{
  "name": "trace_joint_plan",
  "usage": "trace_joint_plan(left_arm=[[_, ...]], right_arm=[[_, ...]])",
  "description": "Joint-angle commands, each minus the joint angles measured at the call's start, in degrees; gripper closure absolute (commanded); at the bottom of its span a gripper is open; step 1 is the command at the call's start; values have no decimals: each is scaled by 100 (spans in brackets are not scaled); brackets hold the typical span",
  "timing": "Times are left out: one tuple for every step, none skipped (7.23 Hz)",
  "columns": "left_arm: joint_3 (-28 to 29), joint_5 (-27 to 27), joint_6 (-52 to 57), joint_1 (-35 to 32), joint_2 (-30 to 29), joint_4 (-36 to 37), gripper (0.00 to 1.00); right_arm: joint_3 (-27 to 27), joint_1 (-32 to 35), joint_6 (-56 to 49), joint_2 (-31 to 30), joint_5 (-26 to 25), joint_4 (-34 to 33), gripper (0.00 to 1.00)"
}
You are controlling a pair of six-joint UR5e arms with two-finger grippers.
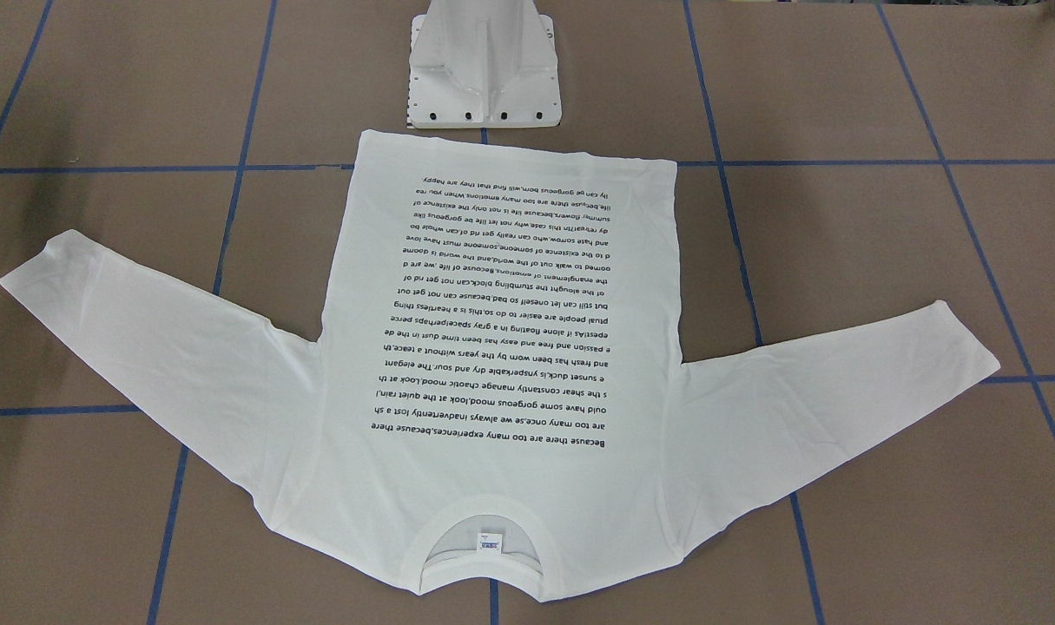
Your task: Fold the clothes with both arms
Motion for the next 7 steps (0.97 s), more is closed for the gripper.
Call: trace_joint_plan(left_arm=[[46, 20, 13, 7, 22, -87, 0], [63, 20, 13, -2, 22, -87, 0], [63, 20, 13, -2, 22, -96, 0], [72, 12, 13, -2, 22, -96, 0], [72, -6, 13, -2, 31, -96, 0], [72, -6, 13, -2, 22, -96, 0], [72, -15, 13, -2, 31, -96, 0]], right_arm=[[59, -1015, 1551, -393, -822, 934, 12], [233, -1210, 1642, -560, -920, 936, 15], [244, -1342, 1643, -588, -991, 936, 16], [244, -1465, 1652, -649, -1104, 936, 19], [235, -1562, 1652, -693, -1132, 936, 23], [235, -1668, 1652, -754, -1141, 936, 25], [235, -1712, 1652, -816, -1149, 936, 28]])
